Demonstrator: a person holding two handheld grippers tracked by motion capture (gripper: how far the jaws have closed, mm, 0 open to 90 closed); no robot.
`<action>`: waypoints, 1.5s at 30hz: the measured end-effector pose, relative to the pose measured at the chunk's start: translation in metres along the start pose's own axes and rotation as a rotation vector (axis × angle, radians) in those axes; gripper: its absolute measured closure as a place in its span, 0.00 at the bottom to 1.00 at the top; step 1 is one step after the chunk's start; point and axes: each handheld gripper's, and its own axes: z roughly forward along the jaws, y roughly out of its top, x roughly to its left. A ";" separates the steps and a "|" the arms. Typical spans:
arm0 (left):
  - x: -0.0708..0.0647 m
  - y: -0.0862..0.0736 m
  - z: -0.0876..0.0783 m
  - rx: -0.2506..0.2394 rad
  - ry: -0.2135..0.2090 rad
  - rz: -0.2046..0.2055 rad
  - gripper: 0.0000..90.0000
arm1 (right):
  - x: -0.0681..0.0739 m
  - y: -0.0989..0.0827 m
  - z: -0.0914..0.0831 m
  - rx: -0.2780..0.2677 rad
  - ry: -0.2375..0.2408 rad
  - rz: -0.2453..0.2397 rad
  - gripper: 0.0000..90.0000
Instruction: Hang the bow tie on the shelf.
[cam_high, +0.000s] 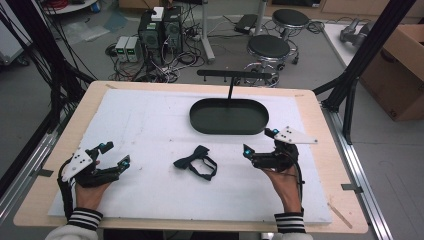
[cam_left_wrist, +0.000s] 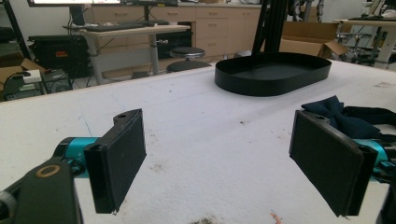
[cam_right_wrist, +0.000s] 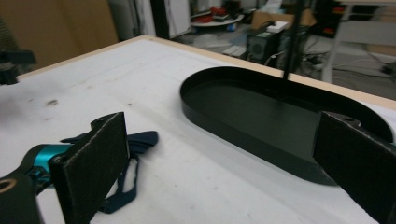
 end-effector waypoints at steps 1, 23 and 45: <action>0.000 0.000 0.000 0.000 0.000 0.000 0.21 | 0.000 0.000 0.000 0.000 0.000 0.000 0.03; 0.000 0.000 0.000 -0.001 0.000 -0.002 0.21 | 0.027 0.037 0.064 0.216 0.153 -0.027 0.09; 0.000 0.000 0.000 -0.002 -0.002 -0.002 0.21 | 0.041 0.033 0.117 0.448 0.250 0.006 0.26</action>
